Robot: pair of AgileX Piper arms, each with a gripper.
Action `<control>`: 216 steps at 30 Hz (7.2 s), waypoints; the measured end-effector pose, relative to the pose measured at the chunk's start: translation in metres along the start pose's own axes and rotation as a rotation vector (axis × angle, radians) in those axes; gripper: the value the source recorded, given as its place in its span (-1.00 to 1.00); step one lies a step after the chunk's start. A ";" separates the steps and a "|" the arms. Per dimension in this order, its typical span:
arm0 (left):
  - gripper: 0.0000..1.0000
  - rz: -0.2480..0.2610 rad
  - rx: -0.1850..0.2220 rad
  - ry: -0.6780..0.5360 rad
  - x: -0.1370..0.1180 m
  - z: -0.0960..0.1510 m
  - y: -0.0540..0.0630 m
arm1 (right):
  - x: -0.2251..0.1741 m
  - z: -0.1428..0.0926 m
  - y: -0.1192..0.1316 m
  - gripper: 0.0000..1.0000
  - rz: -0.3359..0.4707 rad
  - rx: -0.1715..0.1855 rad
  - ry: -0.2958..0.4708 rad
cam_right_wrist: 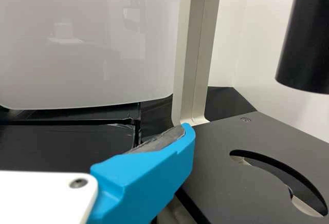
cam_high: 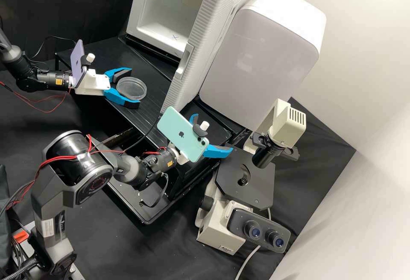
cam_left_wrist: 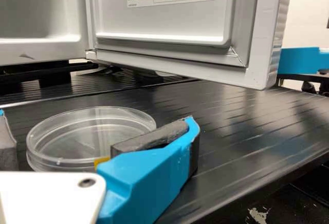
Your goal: Place the petri dish in the incubator
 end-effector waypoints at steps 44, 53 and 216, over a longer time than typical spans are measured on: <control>-1.00 0.003 0.008 -0.021 -0.001 0.002 -0.001 | 0.000 0.000 0.000 1.00 0.000 0.000 0.000; -1.00 0.002 0.007 -0.023 -0.001 0.002 -0.001 | 0.000 0.000 0.000 1.00 0.000 0.000 0.000; -1.00 -0.005 -0.022 0.474 0.198 -0.097 0.151 | 0.000 0.000 0.000 1.00 0.000 0.000 0.000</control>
